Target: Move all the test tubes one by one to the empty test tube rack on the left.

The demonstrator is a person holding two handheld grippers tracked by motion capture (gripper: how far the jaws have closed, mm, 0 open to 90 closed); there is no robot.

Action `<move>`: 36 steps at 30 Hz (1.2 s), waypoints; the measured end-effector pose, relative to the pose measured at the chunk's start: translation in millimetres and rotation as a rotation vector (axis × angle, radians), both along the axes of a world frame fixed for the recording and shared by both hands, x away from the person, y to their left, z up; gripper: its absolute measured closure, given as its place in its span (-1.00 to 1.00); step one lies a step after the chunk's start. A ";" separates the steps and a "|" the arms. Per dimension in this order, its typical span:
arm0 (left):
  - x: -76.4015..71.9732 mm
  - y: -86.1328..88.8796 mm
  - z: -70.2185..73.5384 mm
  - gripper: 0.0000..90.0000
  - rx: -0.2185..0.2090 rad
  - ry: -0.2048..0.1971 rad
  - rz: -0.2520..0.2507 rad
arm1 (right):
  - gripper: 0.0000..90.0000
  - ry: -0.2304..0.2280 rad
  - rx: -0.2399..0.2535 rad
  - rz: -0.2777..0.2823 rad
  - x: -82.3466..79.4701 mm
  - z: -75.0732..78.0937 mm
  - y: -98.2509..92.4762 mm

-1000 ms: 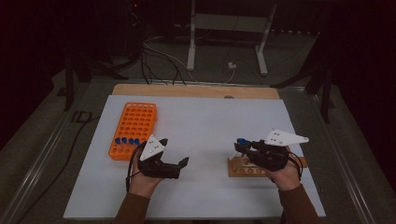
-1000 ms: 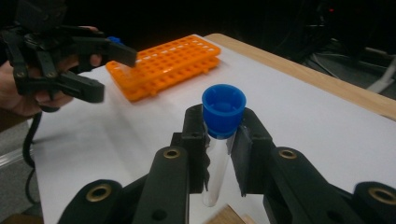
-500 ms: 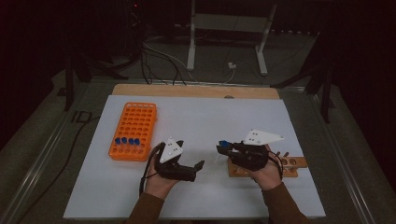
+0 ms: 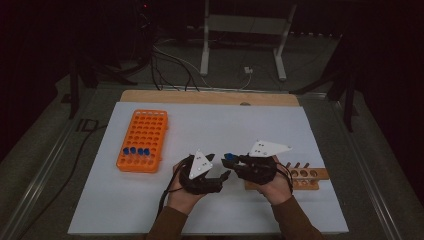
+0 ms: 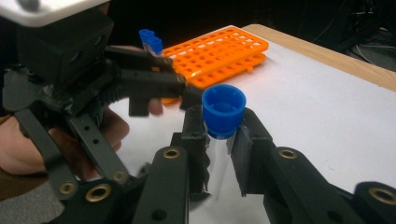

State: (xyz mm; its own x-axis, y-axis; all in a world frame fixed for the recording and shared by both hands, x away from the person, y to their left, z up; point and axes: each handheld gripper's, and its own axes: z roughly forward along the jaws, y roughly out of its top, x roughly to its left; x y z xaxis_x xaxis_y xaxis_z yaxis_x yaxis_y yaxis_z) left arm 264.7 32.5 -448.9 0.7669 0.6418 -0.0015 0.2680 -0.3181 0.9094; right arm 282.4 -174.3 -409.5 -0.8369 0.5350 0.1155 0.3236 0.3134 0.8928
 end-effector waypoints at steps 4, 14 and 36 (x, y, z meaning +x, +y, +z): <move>-1.1 -1.8 -0.1 0.08 -0.018 -0.002 -0.024 | 0.70 0.004 -0.006 0.012 0.0 -1.2 2.2; -1.3 0.0 0.6 0.52 -0.042 0.011 -0.067 | 0.70 0.002 -0.007 0.018 -0.5 -1.6 3.6; -0.3 3.5 0.3 0.71 -0.049 0.024 -0.084 | 0.06 0.003 0.007 0.004 -1.1 -1.1 -1.9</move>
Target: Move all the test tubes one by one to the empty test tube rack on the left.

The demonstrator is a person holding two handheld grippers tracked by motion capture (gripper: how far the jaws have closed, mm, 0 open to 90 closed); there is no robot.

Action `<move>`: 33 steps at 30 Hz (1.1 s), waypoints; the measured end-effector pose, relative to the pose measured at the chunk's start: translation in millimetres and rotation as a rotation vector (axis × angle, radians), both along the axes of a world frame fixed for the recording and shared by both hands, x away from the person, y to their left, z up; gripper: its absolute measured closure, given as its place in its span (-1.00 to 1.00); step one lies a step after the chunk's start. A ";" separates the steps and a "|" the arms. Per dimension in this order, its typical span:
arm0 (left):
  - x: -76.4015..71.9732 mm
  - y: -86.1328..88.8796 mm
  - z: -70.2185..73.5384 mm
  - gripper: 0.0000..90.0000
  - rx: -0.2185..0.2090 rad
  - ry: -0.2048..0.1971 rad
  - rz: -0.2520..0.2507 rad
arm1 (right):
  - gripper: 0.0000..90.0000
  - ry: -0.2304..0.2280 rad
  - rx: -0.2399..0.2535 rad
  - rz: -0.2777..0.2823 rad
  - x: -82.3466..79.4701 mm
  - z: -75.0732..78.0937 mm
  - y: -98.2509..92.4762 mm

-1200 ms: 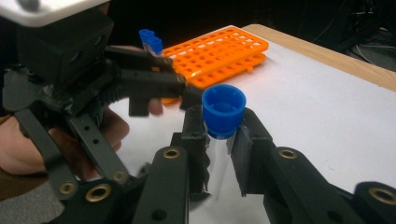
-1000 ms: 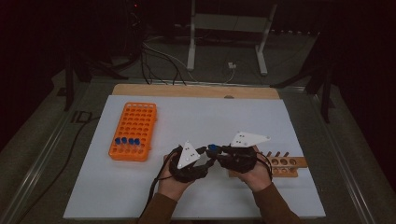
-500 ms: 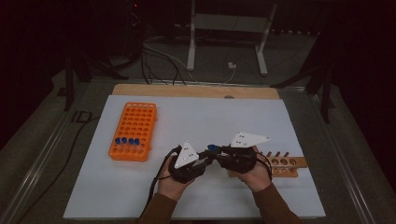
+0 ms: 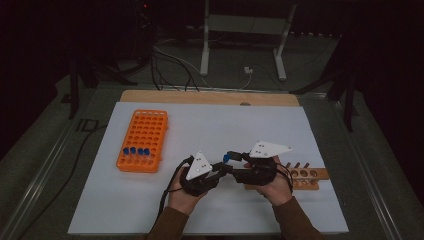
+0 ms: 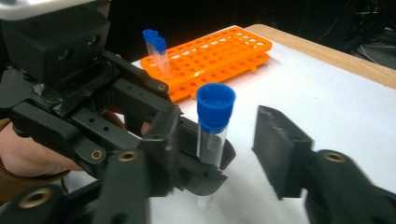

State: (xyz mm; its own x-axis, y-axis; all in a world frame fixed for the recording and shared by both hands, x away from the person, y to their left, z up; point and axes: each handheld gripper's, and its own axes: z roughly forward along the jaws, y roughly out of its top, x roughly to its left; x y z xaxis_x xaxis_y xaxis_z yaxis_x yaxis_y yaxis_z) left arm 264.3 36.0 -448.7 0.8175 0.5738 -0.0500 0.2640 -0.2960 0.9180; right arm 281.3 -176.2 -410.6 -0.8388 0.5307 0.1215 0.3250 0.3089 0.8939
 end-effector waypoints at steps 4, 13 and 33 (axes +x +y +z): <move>0.5 2.3 0.0 0.71 -0.005 0.005 0.005 | -0.22 -0.010 -0.001 -0.023 -0.7 0.8 -1.6; 0.8 7.9 0.4 0.71 -0.013 0.006 0.019 | -0.79 -0.031 -0.004 -0.102 -0.2 0.4 -10.8; 1.8 33.4 6.4 0.71 -0.031 -0.004 0.072 | -1.00 -0.051 -0.022 -0.218 3.0 -8.7 -48.2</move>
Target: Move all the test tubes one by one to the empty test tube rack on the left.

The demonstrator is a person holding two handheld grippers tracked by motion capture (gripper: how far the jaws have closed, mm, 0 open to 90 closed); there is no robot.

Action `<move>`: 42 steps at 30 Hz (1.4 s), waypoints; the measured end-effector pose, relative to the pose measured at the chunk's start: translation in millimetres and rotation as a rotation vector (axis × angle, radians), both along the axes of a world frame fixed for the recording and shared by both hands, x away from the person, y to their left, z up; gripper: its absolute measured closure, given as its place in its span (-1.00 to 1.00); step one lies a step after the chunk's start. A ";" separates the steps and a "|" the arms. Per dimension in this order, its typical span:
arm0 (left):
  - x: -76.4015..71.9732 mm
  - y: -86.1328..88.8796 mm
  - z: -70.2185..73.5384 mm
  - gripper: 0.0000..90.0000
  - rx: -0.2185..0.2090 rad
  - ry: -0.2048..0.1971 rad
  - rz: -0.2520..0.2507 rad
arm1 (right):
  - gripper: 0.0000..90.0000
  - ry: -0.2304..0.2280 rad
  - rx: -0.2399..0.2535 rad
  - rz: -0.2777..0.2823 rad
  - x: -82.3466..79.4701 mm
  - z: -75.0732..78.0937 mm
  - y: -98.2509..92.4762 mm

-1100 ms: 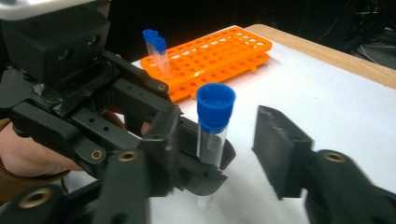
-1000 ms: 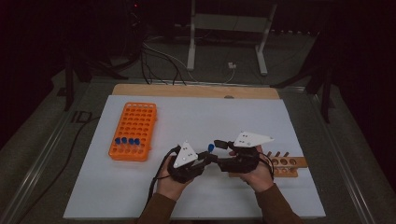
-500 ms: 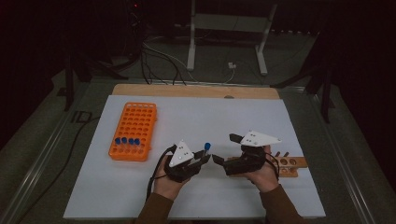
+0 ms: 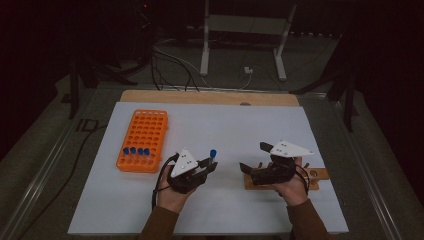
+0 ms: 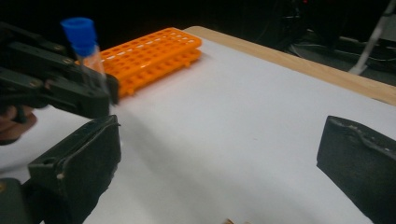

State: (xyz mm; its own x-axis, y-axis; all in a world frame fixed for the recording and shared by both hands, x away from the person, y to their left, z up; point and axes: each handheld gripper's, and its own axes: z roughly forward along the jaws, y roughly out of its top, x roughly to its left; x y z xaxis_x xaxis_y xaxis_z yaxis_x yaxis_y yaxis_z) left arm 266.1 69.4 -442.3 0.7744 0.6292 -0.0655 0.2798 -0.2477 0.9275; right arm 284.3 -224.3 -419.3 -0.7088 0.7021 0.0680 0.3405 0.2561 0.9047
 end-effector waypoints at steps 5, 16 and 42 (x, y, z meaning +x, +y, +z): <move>0.2 14.7 1.5 0.71 0.001 -0.007 0.037 | -1.00 -0.006 0.006 -0.031 0.1 0.0 -12.8; -2.7 61.9 4.8 0.71 -0.001 -0.031 0.151 | -1.00 -0.004 0.001 -0.080 -1.1 -5.3 -37.7; -18.0 173.6 5.2 0.71 -0.011 -0.052 0.469 | -0.99 -0.013 0.031 -0.127 -1.6 -2.5 -55.8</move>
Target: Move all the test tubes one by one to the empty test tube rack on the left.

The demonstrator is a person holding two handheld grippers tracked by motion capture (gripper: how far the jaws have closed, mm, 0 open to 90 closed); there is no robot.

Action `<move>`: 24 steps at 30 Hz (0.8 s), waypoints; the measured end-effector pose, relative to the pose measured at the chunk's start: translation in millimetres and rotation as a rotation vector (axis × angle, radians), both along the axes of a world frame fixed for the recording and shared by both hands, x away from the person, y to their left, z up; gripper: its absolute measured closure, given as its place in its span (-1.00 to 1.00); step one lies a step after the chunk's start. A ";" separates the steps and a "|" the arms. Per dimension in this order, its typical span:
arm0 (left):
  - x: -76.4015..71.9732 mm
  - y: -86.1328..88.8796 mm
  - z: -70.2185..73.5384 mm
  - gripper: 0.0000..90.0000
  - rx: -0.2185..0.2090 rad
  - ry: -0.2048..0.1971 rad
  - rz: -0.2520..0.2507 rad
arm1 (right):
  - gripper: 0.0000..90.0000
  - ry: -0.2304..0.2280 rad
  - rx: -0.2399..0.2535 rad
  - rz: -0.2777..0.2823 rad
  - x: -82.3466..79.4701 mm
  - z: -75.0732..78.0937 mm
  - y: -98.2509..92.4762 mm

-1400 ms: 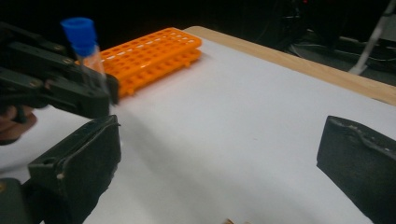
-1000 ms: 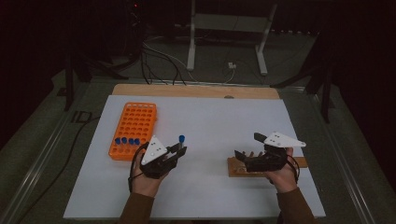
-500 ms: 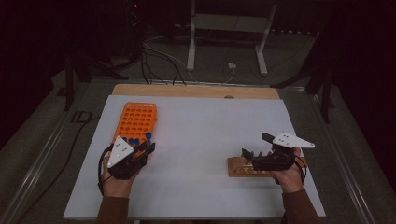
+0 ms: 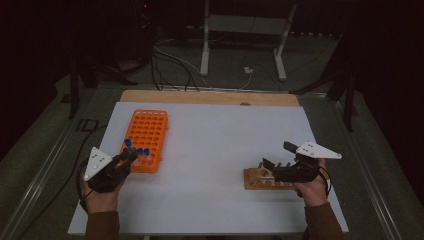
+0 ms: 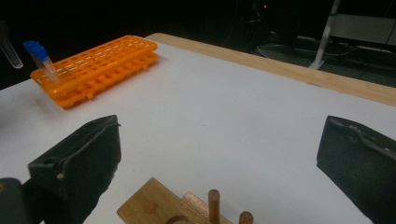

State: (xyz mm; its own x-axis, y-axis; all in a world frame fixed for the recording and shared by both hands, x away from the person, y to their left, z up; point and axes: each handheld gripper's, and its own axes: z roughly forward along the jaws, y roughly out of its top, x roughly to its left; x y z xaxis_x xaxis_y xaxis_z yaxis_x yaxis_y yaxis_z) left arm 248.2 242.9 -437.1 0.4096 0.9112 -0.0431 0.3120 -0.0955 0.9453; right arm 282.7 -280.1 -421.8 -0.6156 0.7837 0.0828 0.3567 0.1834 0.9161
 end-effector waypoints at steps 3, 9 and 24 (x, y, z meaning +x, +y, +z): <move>-1.7 7.8 -0.5 0.71 0.003 0.000 0.025 | -1.00 -0.002 0.002 -0.004 -0.1 0.7 -1.6; -0.5 21.2 -4.8 0.71 -0.002 0.007 0.082 | -0.99 -0.005 0.006 -0.009 -0.6 1.4 -4.1; 20.6 31.4 -25.2 0.71 0.004 0.042 0.185 | -0.99 -0.009 0.008 -0.013 -1.6 2.6 -5.4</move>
State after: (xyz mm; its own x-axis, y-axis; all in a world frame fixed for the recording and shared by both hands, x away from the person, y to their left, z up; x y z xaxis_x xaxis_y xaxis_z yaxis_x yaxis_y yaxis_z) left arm 268.8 274.4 -462.2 0.2328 0.9711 -0.0530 0.3636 -0.0364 0.9308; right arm 281.1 -285.5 -419.2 -0.6057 0.7913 0.0836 0.3510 0.1714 0.9206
